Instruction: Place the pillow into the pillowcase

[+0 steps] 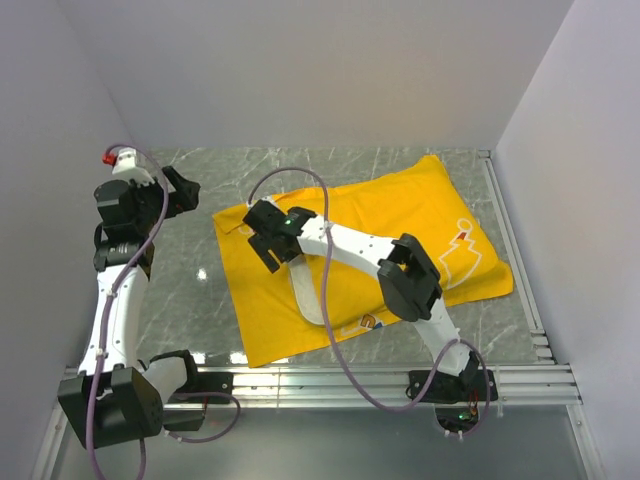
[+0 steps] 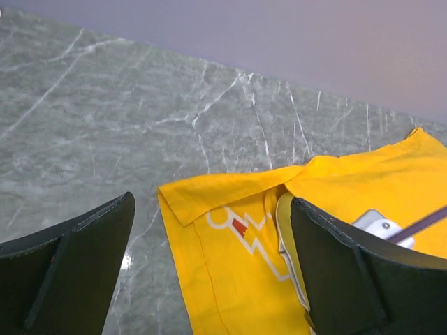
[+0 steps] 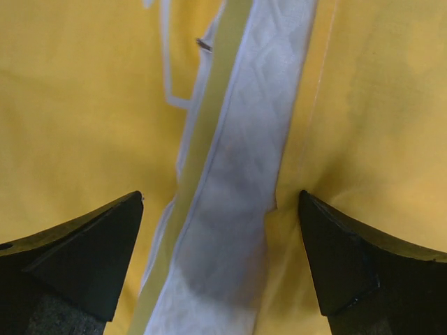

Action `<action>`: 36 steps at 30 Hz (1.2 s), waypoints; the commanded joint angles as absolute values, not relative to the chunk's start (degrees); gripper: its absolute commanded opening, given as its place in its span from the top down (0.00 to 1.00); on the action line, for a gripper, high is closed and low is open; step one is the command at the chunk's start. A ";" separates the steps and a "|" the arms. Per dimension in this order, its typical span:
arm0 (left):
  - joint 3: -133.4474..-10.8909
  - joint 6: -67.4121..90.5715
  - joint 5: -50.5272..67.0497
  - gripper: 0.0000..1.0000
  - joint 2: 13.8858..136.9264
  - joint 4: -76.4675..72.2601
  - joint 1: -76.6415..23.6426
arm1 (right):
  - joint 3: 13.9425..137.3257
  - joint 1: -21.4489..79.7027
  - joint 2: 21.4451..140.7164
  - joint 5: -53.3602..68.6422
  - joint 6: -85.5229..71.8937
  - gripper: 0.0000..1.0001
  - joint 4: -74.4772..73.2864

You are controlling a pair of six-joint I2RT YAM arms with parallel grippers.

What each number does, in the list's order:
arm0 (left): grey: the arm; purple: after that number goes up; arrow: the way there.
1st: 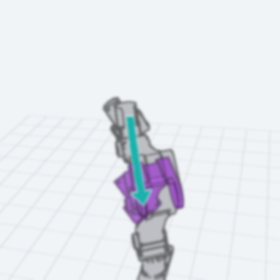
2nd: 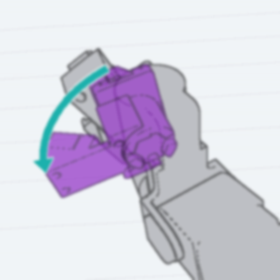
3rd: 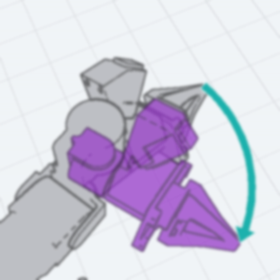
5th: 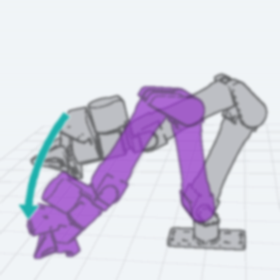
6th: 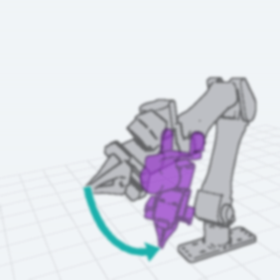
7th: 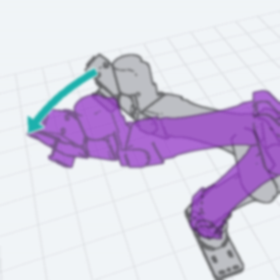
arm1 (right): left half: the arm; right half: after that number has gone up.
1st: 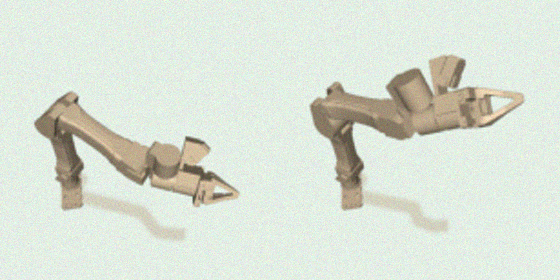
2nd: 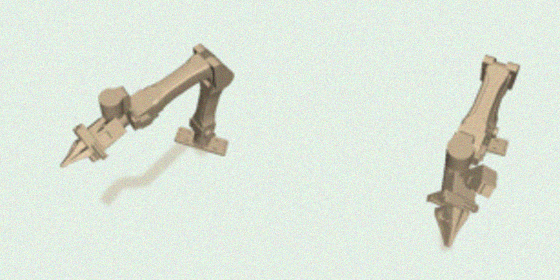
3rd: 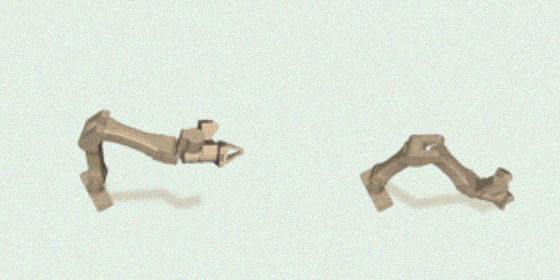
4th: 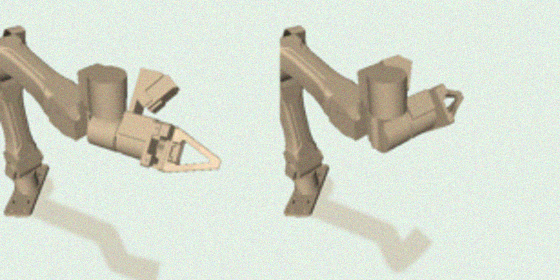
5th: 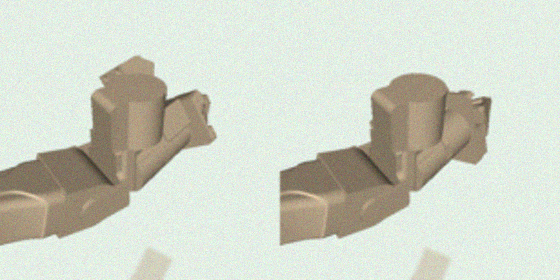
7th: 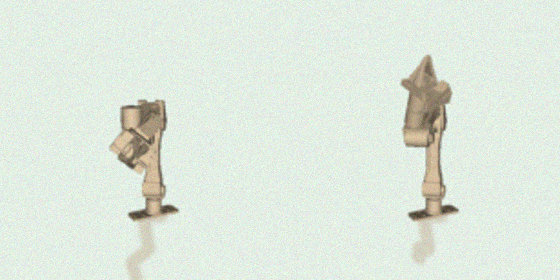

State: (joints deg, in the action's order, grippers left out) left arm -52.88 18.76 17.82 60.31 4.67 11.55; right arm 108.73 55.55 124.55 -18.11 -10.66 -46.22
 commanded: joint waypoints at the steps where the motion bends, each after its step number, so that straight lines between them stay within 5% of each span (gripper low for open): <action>1: -49.06 18.54 17.49 0.01 58.45 6.24 11.51 | 109.79 55.28 126.91 -29.35 -13.80 0.00 -47.02; 8: -42.98 20.57 20.65 0.01 55.81 4.83 11.51 | 106.00 54.84 130.25 -30.06 -14.24 0.00 -44.82; 11: -41.93 20.13 21.27 0.01 55.90 5.36 11.51 | 105.73 54.41 132.53 -26.47 -14.24 0.12 -45.08; 14: -41.05 19.25 21.27 0.01 55.72 6.23 11.51 | 106.26 53.44 134.21 -21.21 -13.36 0.35 -45.52; 15: -40.96 19.07 21.44 0.01 55.72 6.76 11.43 | 106.61 53.09 134.64 -19.62 -12.40 0.54 -45.70; 17: -40.61 19.33 23.19 0.02 55.81 7.73 11.51 | 107.92 51.69 134.82 -16.98 -11.78 0.75 -46.58; 18: -40.43 19.60 24.42 0.05 55.90 8.52 11.60 | 108.71 51.16 134.56 -12.70 -10.73 1.00 -47.02; 29: -30.68 29.87 33.66 0.30 57.73 -2.17 4.23 | 93.79 39.74 108.73 33.63 -11.14 1.00 -28.06; 36: -31.02 42.78 31.65 0.28 68.72 -16.59 -8.69 | 90.44 35.42 106.43 45.96 -16.35 1.00 -22.24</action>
State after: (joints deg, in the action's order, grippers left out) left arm -30.17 34.94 31.22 65.06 -5.82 -5.17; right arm 90.96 34.52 108.22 32.42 -12.43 -29.43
